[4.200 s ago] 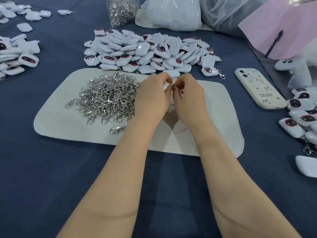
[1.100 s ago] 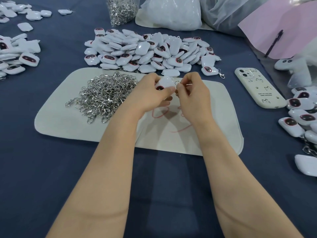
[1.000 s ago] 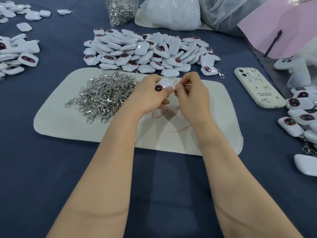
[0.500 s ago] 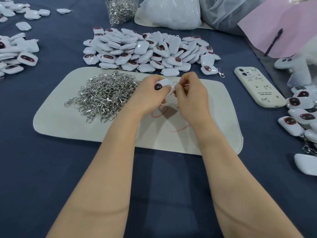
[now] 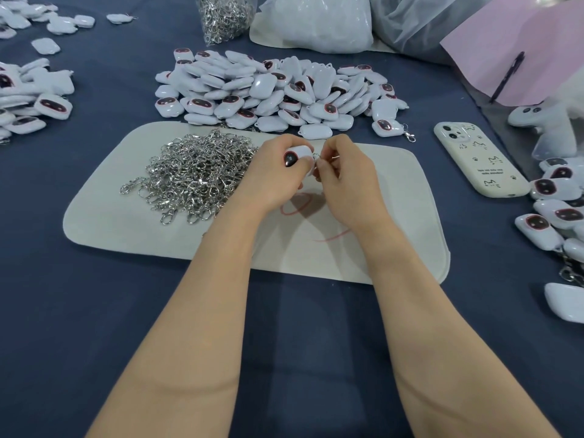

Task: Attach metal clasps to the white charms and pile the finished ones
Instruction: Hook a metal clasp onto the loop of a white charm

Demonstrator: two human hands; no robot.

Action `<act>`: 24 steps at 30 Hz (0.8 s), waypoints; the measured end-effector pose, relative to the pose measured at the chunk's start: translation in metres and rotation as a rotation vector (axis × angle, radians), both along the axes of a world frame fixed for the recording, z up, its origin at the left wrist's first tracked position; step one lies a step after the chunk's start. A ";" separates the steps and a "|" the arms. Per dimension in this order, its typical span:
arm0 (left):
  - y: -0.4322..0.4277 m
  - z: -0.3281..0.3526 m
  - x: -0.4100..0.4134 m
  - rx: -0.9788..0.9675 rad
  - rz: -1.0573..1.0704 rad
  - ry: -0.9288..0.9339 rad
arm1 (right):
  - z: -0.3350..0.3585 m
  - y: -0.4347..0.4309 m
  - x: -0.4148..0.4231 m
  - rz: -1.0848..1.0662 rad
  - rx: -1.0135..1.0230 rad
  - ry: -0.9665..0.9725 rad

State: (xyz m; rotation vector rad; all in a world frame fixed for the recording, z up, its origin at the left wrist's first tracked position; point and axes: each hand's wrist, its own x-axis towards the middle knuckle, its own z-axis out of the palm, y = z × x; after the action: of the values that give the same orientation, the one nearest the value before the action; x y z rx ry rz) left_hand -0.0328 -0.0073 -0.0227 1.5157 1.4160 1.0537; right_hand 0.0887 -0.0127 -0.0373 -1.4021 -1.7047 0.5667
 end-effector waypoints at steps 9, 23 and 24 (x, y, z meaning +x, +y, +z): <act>0.000 0.001 0.000 0.009 0.011 -0.029 | 0.001 0.000 0.000 -0.016 -0.052 0.107; 0.001 0.000 0.002 -0.029 -0.016 -0.009 | -0.001 0.002 -0.002 -0.120 0.035 -0.016; 0.001 0.000 0.002 -0.028 -0.024 -0.004 | -0.001 0.002 -0.002 -0.125 0.045 -0.018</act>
State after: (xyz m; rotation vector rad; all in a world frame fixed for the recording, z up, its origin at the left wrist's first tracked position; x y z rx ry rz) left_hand -0.0306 -0.0068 -0.0223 1.5058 1.4009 1.0176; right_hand 0.0863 -0.0107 -0.0382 -1.4742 -1.6211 0.4448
